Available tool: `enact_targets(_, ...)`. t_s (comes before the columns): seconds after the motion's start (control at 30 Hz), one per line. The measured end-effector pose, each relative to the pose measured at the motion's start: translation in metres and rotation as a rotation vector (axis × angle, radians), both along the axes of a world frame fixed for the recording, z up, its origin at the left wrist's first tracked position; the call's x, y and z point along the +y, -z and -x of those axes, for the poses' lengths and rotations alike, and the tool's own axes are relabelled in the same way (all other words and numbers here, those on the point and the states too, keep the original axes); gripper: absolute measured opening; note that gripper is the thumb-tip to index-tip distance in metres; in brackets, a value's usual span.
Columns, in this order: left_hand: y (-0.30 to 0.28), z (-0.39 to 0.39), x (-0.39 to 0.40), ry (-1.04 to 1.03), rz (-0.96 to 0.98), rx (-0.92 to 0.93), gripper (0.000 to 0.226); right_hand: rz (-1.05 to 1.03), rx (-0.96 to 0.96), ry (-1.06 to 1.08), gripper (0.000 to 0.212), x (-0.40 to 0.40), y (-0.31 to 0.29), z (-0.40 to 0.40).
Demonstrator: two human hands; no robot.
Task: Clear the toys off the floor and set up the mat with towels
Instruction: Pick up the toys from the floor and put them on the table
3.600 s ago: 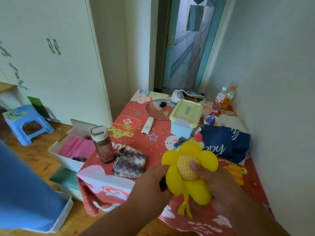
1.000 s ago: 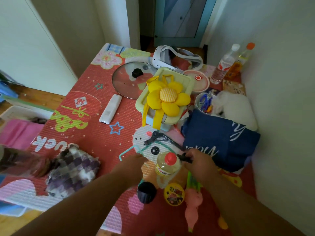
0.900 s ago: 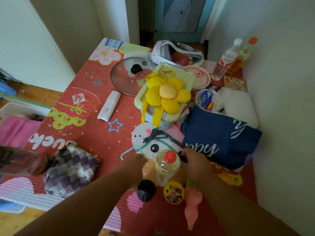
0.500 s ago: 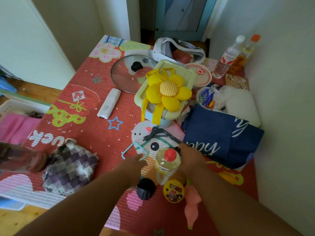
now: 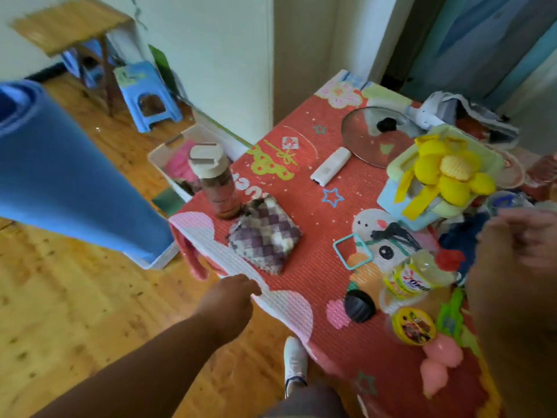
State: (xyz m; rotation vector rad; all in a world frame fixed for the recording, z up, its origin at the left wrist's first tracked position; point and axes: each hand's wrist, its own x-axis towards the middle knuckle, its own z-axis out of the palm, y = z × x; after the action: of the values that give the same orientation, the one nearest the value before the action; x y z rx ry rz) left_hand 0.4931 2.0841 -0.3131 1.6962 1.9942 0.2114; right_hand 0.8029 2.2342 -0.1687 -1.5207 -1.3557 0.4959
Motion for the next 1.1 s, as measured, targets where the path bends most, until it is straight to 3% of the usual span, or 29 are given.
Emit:
enact_targets(0.07, 0.004, 0.036, -0.055, -0.142, 0.0, 0.01, 0.037, -0.171, 0.053, -0.295, 0.007, -0.045, -0.016, 0.071)
enact_targets(0.13, 0.011, 0.079, -0.12, -0.315, 0.016, 0.035, 0.036, -0.204, -0.007, -0.605, 0.009, -0.111, -0.005, 0.152)
enact_targets(0.27, 0.035, 0.154, -0.241, -0.584, 0.077, 0.122, 0.034, 0.074, -0.274, -1.051, 0.002, -0.221, 0.09, 0.277)
enact_targets(0.37, 0.066, 0.182, -0.319, -0.674, 0.209, 0.127, 0.035, 0.323, -0.586, -1.257, 0.012, -0.278, 0.175, 0.343)
enact_targets(0.57, 0.149, 0.191, -0.386, -0.761, 0.306, 0.089, 0.039, 0.537, -0.989, -1.305, 0.028, -0.321, 0.327, 0.408)
enact_targets(0.73, 0.281, 0.189, -0.387, -0.84, 0.366, 0.021, 0.045, 0.73, -1.253, -1.464, 0.042, -0.336, 0.494, 0.432)
enact_targets(0.93, 0.443, 0.186, -0.352, -0.878, 0.394, -0.036, 0.056, 1.027, -1.341, -1.447, 0.055, -0.334, 0.665, 0.442)
enact_targets(1.1, 0.54, 0.191, -0.334, -0.869, 0.414, -0.08, 0.059, 1.288, -1.21, -1.416, 0.069, -0.333, 0.755, 0.452)
